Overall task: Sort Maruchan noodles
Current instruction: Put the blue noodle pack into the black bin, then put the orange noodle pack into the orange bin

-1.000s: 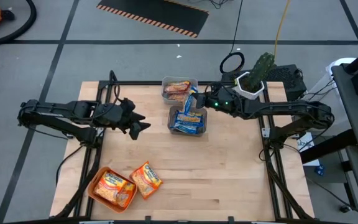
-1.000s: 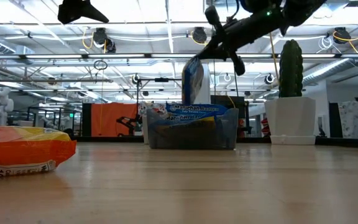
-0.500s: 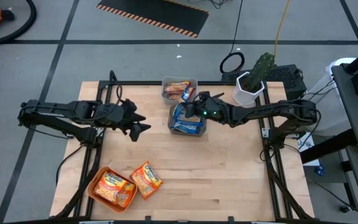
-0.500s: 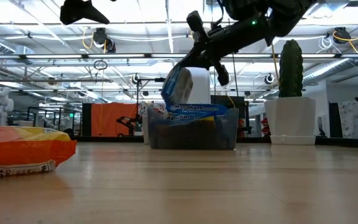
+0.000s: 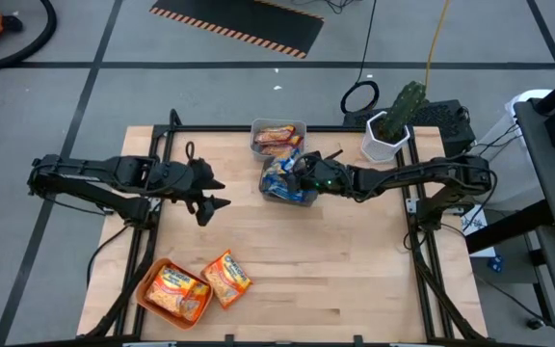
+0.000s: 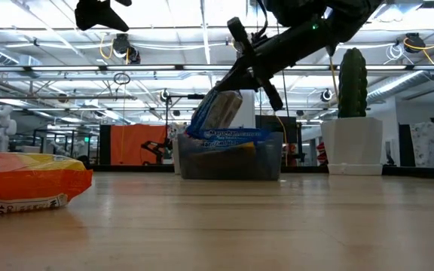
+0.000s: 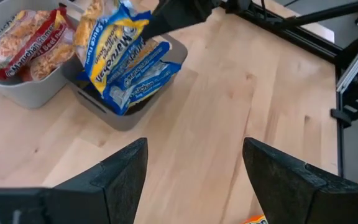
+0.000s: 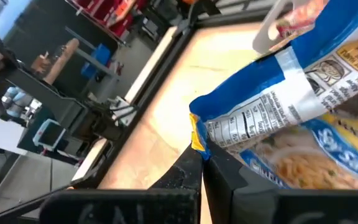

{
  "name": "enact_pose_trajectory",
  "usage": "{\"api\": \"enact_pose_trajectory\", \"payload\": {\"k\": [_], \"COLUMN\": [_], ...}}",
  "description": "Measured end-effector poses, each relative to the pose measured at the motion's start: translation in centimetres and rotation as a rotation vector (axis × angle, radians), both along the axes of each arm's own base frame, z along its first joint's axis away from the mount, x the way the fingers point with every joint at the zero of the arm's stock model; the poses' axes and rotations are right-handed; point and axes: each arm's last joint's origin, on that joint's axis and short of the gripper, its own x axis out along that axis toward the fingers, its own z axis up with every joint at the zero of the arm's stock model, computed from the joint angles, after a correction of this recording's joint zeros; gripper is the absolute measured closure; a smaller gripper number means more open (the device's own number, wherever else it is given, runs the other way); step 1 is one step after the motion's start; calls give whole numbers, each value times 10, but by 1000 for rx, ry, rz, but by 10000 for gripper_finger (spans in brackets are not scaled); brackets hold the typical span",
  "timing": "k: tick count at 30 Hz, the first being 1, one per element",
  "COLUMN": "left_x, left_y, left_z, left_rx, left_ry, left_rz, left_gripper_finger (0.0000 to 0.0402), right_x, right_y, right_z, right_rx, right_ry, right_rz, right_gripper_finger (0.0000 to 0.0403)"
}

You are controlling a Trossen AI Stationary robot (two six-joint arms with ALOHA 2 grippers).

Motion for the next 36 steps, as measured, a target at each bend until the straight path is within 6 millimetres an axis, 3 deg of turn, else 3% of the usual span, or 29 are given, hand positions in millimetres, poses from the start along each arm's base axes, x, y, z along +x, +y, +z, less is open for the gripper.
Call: {"api": "enact_pose_trajectory", "payload": {"k": [5, 14, 26, 32, 36], "left_x": [0, 0, 0, 2, 5], "left_y": [0, 4, 18, 19, 18], "left_z": [0, 0, 0, -7, -27], "left_rx": [26, 79, 58, -9, -92], "left_ry": [3, 12, 17, 53, 119], "left_rz": [-21, -43, 45, 97, 134], "left_gripper_finger": [135, 135, 135, 135, 135], "right_x": [-6, -35, -48, -67, -87], "right_y": [4, 7, 6, 10, 7], "right_z": [5, 16, 17, 35, 43], "right_rx": [54, 97, 212, 231, 185], "right_ry": [16, 181, 250, 245, 308], "right_rz": [10, 71, 140, 261, 328], "right_gripper_finger": [403, 395, 268, 248, 248]}}
